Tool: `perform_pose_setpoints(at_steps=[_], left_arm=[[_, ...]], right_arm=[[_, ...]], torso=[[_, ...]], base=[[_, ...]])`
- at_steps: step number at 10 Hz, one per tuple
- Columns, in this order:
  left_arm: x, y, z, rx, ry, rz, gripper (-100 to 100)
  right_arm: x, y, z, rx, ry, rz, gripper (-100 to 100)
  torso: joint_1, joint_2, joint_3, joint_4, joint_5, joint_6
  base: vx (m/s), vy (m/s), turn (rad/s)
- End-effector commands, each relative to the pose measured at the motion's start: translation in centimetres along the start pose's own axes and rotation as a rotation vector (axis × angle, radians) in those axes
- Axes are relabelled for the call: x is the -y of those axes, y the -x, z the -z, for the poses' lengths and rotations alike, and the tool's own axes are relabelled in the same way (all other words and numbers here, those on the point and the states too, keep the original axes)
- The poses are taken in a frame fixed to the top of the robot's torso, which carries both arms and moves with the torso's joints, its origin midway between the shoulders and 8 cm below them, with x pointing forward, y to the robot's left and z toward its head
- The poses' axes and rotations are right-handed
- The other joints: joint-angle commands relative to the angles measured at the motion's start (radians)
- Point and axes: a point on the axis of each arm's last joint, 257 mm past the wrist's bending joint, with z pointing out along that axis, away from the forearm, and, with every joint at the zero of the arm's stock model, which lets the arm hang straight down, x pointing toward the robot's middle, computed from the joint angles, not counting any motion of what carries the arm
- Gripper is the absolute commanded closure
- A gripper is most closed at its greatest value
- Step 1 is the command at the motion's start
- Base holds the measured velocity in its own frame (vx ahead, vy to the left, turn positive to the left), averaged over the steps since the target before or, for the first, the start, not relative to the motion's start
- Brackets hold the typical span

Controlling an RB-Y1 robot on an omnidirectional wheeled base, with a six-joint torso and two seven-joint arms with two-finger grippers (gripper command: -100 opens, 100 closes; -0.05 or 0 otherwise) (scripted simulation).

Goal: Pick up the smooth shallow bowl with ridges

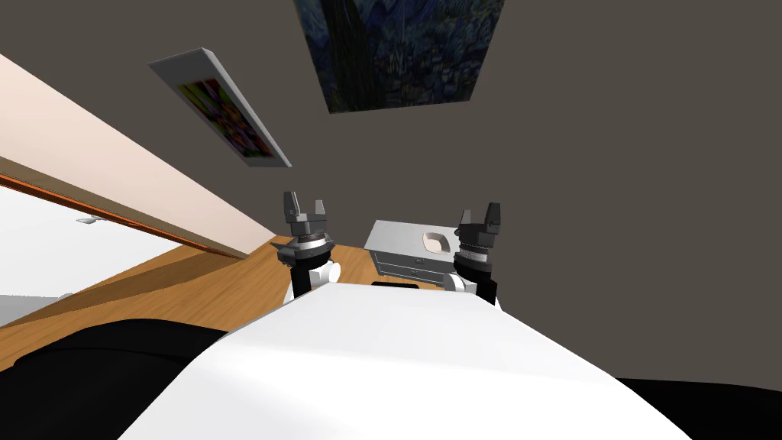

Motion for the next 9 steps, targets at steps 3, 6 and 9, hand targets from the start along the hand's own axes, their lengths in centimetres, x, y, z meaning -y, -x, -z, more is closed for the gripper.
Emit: perform_pose_setpoints(at_steps=[3,6,9], left_arm=[[0.0,0.0,0.0,0.0,0.0,0.0,0],[0.0,0.0,0.0,0.0,0.0,0.0,0],[0.0,0.0,0.0,0.0,0.0,0.0,0]], right_arm=[[2.3,-1.0,1.0,-0.096,-0.055,0.069,-100],[6.2,-1.6,3.0,-0.202,-0.145,0.172,-100],[11.1,-1.5,6.2,-0.33,-0.259,0.315,-100]], torso=[[0.0,0.001,0.001,0.0,0.0,0.0],[0.0,0.002,0.001,0.0,0.0,0.0],[0.002,0.004,0.002,0.001,0.0,0.0]], base=[[-0.017,0.007,-0.029],[-0.037,0.018,-0.041],[-0.056,0.034,-0.048]])
